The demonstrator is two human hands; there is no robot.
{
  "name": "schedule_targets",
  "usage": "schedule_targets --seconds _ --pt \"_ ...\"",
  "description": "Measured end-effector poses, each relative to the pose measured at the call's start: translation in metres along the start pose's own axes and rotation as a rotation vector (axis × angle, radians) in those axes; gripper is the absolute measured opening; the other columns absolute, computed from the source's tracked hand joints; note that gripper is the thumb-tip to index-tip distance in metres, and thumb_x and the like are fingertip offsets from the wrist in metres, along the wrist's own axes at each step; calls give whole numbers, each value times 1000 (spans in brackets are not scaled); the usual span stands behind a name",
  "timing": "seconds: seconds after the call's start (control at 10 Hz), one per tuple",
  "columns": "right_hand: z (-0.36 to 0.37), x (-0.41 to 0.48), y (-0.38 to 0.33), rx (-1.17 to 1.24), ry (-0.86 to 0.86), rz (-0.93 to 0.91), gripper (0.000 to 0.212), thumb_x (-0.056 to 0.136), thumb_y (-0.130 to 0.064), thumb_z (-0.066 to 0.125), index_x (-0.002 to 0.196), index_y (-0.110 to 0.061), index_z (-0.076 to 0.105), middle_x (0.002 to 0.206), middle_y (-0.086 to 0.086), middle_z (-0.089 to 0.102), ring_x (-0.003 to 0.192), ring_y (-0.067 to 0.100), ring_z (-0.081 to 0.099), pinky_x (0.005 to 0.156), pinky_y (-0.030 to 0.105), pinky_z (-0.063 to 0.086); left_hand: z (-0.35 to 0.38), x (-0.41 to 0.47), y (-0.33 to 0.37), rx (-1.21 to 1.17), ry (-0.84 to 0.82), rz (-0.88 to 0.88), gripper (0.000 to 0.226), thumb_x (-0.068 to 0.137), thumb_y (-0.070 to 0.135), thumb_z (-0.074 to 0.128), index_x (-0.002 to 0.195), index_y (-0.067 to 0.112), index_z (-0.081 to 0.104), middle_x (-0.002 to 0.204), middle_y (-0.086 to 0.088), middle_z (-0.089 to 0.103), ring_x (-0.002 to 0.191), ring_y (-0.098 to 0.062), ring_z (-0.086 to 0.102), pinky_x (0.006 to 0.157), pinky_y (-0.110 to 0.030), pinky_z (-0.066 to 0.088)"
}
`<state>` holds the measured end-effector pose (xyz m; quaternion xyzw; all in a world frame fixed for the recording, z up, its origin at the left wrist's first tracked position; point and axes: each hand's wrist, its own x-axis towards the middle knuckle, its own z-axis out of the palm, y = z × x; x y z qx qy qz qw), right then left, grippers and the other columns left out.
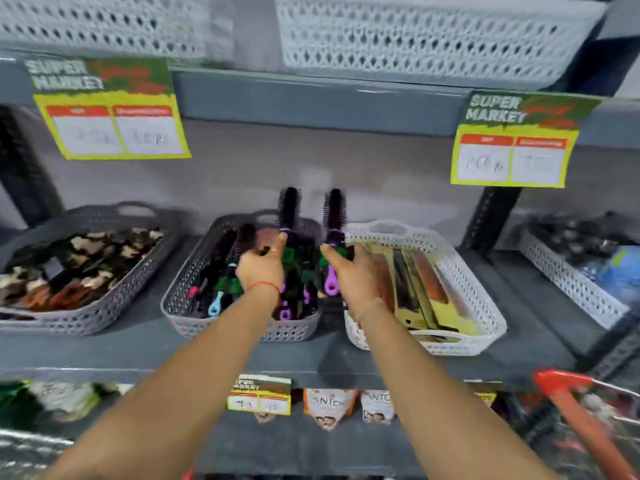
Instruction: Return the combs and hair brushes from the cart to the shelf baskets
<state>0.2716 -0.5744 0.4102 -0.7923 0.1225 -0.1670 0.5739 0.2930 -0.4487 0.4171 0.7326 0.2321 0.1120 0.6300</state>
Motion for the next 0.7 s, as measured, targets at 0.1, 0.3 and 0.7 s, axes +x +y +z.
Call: schedule_targets --seconds 0.1,0.3,0.7 --pt "29 -2 -7 -82 -140 35 53 90 -46 48 114 1 55 118 21 61 112 35 56 84 32 42 -18 21 -3 111 -37 -60 55 86 37 61 112 -12 62 118 -29 64 112 -39 60 97 -43 48" --pt "76 -7 4 -256 -308 140 40 88 -20 57 117 7 50 124 28 57 116 38 53 95 37 43 -47 33 -21 203 -307 -198 22 94 -3 45 109 -13 57 78 -20 73 74 -23 71 51 -20 50" --pt "83 -8 8 -541 -217 53 53 77 -22 74 118 -4 46 118 20 61 108 37 59 84 41 50 -56 58 -43 837 -112 90 48 78 36 67 112 3 62 120 -17 64 114 -33 58 98 -33 46"
